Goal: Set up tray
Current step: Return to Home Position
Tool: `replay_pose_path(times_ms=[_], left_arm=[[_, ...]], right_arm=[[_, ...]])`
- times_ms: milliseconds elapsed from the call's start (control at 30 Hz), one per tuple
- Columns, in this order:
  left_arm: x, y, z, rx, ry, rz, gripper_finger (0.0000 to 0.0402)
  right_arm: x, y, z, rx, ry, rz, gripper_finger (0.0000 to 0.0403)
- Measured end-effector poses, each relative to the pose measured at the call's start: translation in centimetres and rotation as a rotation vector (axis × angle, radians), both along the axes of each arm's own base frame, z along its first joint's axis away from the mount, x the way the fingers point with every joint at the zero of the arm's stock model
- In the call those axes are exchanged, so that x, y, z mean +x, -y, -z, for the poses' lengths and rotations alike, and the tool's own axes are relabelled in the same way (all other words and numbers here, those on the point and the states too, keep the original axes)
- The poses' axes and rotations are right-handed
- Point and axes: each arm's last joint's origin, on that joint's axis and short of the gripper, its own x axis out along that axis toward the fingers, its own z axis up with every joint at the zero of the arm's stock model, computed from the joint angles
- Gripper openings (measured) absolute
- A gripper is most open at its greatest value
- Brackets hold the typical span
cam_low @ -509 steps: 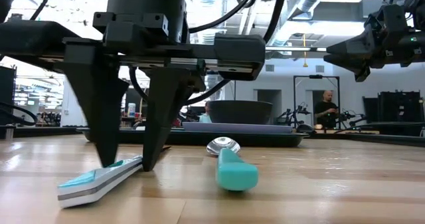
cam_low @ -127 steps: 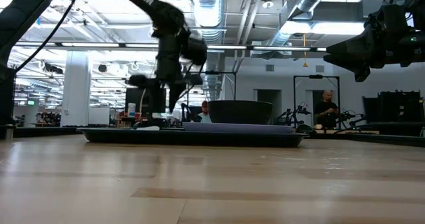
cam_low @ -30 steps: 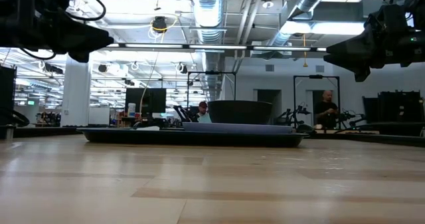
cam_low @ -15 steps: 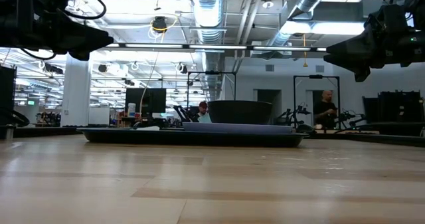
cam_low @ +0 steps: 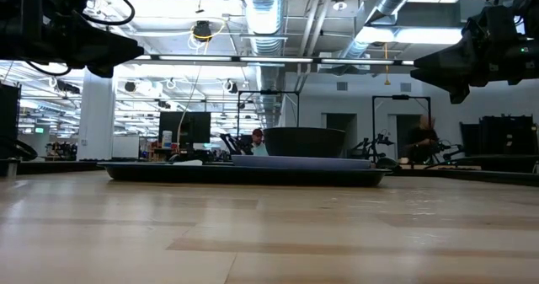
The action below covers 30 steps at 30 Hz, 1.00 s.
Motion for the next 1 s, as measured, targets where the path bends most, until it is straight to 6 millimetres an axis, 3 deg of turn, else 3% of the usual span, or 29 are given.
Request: replay_pose_path(times_ms=[1000], left_arm=[[0.00,0.00,0.02,-0.021,0.002,0.001,0.0122]], right_arm=[[0.00,0.00,-0.01,0.000,0.000,0.000,0.0137]])
